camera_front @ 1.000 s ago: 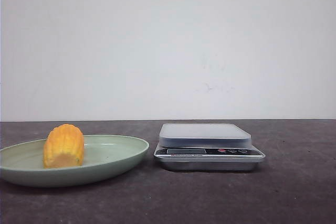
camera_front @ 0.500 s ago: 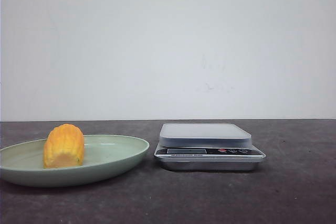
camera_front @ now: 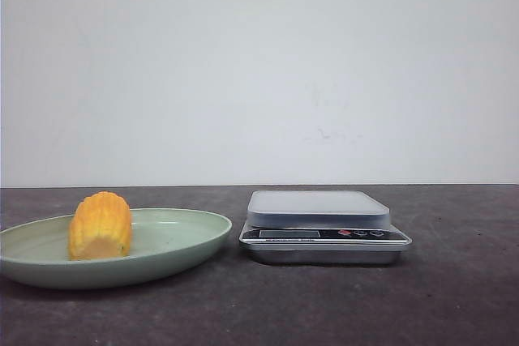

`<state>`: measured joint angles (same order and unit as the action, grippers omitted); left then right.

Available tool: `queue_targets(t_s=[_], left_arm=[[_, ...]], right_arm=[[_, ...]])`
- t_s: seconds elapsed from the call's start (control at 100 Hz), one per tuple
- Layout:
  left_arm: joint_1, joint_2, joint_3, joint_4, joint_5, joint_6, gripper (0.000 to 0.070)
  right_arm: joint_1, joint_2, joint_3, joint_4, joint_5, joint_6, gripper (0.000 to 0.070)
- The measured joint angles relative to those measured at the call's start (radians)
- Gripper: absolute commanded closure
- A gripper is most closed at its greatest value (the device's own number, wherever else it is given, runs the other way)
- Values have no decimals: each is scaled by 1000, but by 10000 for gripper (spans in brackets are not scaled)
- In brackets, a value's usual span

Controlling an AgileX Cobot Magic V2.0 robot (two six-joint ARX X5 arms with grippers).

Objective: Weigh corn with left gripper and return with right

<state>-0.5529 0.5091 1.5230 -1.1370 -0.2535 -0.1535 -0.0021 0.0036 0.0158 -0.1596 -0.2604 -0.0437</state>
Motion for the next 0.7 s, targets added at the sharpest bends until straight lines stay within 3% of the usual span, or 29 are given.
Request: queue_targets(t_s=[0.19,0.31,0.41,0.54,0.7], left_arm=[[153,-70,-351,534,169,95,684],[280,-130,-639,837,345,77,684],[354,-181,-870,979,472,22,684],[382,-249,-1112,1043,478,-58,684],[387,-374,-1291,1062,378,-87,684]], right_arm=[[0,0,0,0,0,0,694],[0,0,0,0,0,0,694],[0,0,0,0,0,0,694],[0,0,0,0,0,0,694],[0,0,0,0,0,0,694]])
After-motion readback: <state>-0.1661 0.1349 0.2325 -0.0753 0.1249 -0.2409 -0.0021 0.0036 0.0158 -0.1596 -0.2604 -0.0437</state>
